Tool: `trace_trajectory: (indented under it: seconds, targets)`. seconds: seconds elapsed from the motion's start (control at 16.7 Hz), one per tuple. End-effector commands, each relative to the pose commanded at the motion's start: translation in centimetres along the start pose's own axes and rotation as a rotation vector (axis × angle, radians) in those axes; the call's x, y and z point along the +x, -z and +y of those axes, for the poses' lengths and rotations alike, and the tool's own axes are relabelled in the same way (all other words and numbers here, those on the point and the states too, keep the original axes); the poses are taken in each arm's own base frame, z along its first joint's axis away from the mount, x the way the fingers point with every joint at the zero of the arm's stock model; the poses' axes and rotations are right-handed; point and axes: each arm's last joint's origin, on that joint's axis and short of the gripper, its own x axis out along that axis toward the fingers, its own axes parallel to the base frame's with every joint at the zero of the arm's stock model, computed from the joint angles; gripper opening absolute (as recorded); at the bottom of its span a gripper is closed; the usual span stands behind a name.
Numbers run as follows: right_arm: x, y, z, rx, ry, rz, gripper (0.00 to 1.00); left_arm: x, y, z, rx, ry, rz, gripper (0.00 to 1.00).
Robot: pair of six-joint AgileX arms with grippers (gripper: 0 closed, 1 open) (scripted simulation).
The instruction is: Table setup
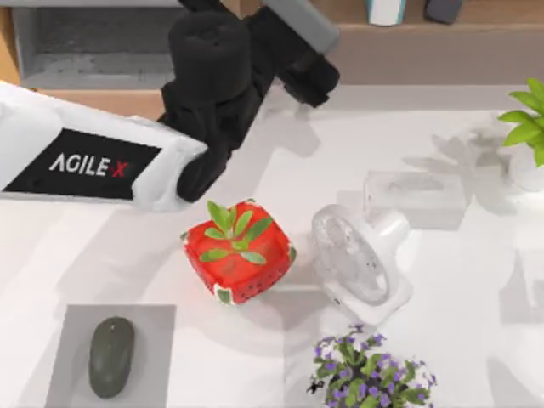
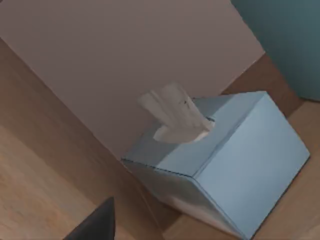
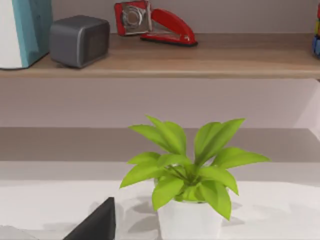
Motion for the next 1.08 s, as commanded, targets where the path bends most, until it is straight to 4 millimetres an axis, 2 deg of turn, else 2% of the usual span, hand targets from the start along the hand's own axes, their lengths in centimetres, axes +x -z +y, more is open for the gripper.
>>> trace_trajectory:
  seconds: [0.24, 0.48, 0.78, 1.08]
  targets:
    - [0.0, 0.0, 0.0, 0.0, 0.0, 0.0, 1.0, 2.6, -5.5, -4.7, -0.253, -0.053, 0.032, 1.0]
    - [0.0, 0.0, 0.0, 0.0, 0.0, 0.0, 1.0, 5.5, -8.8, -8.0, -0.467, -0.154, 0.07, 1.0]
    - [0.0, 0.0, 0.0, 0.0, 0.0, 0.0, 1.0, 8.3, -10.1, -10.2, -0.64, -0.281, 0.097, 1.0]
    - [0.0, 0.0, 0.0, 0.0, 0.0, 0.0, 1.0, 9.0, -10.0, -10.6, -0.679, -0.318, 0.103, 1.0]
